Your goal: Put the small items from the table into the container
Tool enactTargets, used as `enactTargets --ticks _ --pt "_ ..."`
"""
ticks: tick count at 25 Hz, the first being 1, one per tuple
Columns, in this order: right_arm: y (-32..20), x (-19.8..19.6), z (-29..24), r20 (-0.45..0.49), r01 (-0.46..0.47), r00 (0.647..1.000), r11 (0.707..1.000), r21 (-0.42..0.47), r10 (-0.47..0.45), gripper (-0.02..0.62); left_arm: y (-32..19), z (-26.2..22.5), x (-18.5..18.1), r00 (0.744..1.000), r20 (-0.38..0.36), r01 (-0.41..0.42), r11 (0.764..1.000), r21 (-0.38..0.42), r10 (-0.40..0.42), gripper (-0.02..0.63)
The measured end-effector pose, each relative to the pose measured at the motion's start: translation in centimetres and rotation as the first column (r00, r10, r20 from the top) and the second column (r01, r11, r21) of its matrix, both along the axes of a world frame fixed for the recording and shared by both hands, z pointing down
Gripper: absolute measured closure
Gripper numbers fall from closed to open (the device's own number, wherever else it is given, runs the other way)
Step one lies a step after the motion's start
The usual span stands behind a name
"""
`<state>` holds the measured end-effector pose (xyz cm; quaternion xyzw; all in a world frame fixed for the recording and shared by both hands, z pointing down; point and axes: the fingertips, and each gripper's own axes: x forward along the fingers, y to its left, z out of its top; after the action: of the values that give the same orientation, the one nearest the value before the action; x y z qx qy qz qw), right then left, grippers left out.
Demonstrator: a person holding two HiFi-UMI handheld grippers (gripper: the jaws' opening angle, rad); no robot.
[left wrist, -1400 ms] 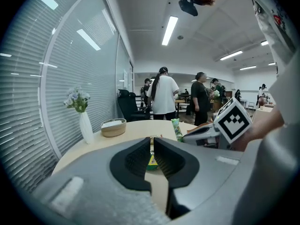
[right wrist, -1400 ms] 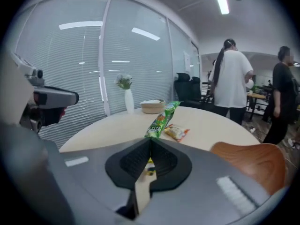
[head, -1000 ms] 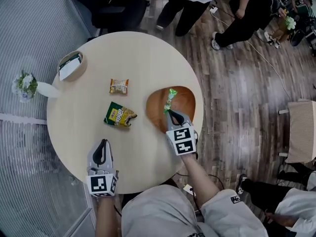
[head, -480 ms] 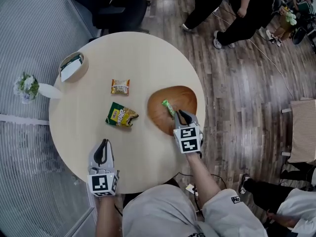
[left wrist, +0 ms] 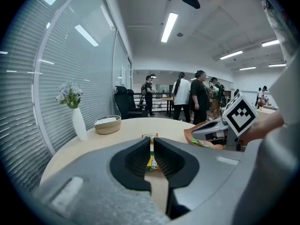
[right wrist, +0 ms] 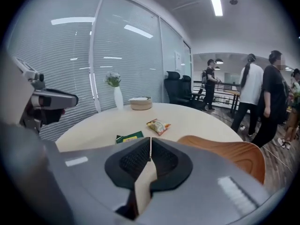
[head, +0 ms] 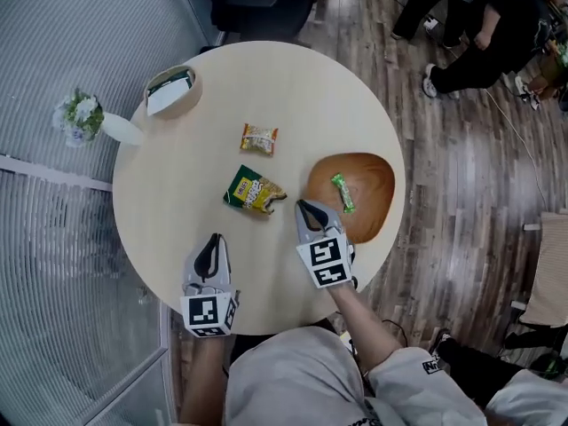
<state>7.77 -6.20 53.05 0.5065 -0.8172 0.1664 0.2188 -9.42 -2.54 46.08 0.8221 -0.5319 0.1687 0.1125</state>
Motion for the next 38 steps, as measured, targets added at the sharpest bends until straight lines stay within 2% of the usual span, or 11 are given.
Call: enactTargets --ticks 5,9,18,24,29,31,35,38 --pt "0.6 -5.7 2.5 -0.013 0.113 0.993 0.992 -0.053 -0.114 0.550 0.4 0.5 -1.9 0.999 -0.004 0.039 0.999 -0.011 -0.039 0.595" --pt "1.3 -8.4 4.3 -0.041 0.194 0.979 0.977 -0.094 -0.198 0.517 1.0 1.1 -3.4 0.998 -0.001 0.066 0.997 -0.033 -0.066 0.620" --pt "1.5 -10.4 6.0 -0.076 0.256 0.961 0.959 -0.124 -0.266 0.488 1.7 0.8 -5.6 0.995 -0.017 0.096 0.995 -0.018 -0.096 0.617" --pt "0.5 -10.2 8.8 -0.162 0.265 0.944 0.954 -0.142 -0.287 0.377 2.4 1.1 -6.7 0.994 -0.006 0.111 0.993 -0.032 -0.111 0.617" --pt "0.6 -9.7 11.6 -0.193 0.257 0.934 0.941 -0.220 -0.300 0.395 3.3 1.4 -7.6 0.992 -0.003 0.125 0.991 -0.048 -0.126 0.617" --pt "0.7 -9.5 12.2 -0.196 0.249 0.934 0.938 -0.242 -0.299 0.421 3.5 1.5 -7.9 0.991 0.001 0.134 0.990 -0.051 -0.134 0.617" --pt "0.9 -9.6 12.1 -0.186 0.243 0.938 0.938 -0.247 -0.292 0.534 3.7 1.4 -8.2 0.990 0.004 0.143 0.988 -0.055 -0.143 0.617" --pt "1.1 -9.7 11.2 -0.174 0.245 0.942 0.943 -0.227 -0.287 0.557 3.9 1.5 -8.0 0.991 0.004 0.137 0.989 -0.058 -0.137 0.617"
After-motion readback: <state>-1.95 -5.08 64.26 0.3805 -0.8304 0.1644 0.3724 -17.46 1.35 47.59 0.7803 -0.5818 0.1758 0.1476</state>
